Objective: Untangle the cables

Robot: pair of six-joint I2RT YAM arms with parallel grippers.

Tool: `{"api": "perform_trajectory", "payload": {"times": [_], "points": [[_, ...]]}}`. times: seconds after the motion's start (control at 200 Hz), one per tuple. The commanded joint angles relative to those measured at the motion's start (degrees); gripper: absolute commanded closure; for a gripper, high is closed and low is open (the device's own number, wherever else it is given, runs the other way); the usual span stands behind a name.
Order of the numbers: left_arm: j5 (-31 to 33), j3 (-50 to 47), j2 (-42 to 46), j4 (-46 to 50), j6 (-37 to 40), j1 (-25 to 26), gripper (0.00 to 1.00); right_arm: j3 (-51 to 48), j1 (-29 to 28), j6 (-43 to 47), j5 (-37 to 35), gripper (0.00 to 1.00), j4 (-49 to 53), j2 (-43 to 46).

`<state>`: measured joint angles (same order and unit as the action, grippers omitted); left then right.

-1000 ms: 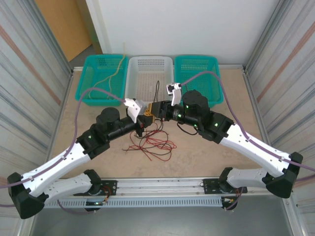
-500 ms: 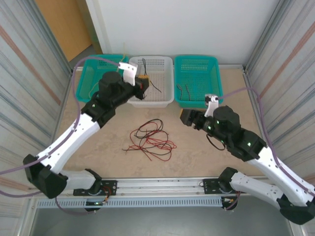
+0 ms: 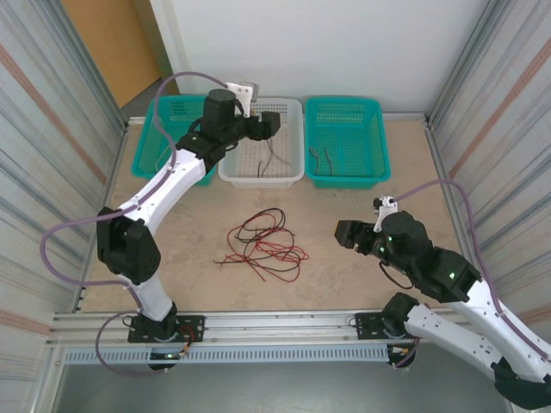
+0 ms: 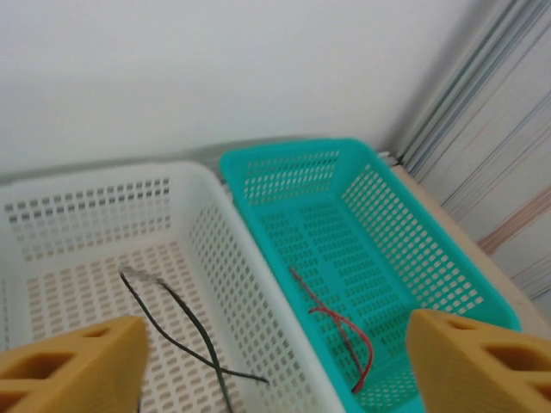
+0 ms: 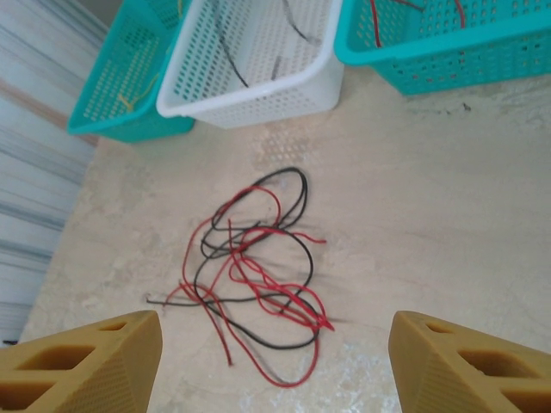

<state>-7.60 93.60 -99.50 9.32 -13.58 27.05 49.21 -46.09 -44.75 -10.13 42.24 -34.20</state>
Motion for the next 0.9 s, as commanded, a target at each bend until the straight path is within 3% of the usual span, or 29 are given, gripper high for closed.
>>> {"api": "perform_trajectory", "payload": {"times": [0.0, 0.246, 0.446, 0.571, 0.742, 0.897], "points": [[1.69, -1.62, 3.8, 0.05, -0.81, -0.15, 0.16, -1.17, 0.32, -0.12, 2.14, 0.32, 0.87, -1.38], [-0.41, -19.63, 19.68, -1.32, -4.76, 2.26, 0.22, -1.75, -0.05, 1.2, 4.05, 0.33, -2.65, -6.44], [1.21, -37.41, 32.64, 1.61, -7.41, 9.17, 0.39, -1.09, -0.69, 2.29, 5.78, 0.33, -4.27, -11.63], [4.3, -45.15, 37.49, 4.2, -10.16, 12.79, 0.44, -1.83, -1.16, 2.04, 7.57, 0.34, -7.29, -15.55], [3.46, -53.02, 41.12, 3.92, -15.63, 13.25, 0.59, -2.15, -2.43, 2.17, 8.98, 0.37, -11.39, -22.05], [4.53, -55.9, 42.19, 5.18, -17.74, 14.24, 0.61, -3.89, -2.17, 1.34, 13.22, 0.37, -19.01, -29.73]]}}
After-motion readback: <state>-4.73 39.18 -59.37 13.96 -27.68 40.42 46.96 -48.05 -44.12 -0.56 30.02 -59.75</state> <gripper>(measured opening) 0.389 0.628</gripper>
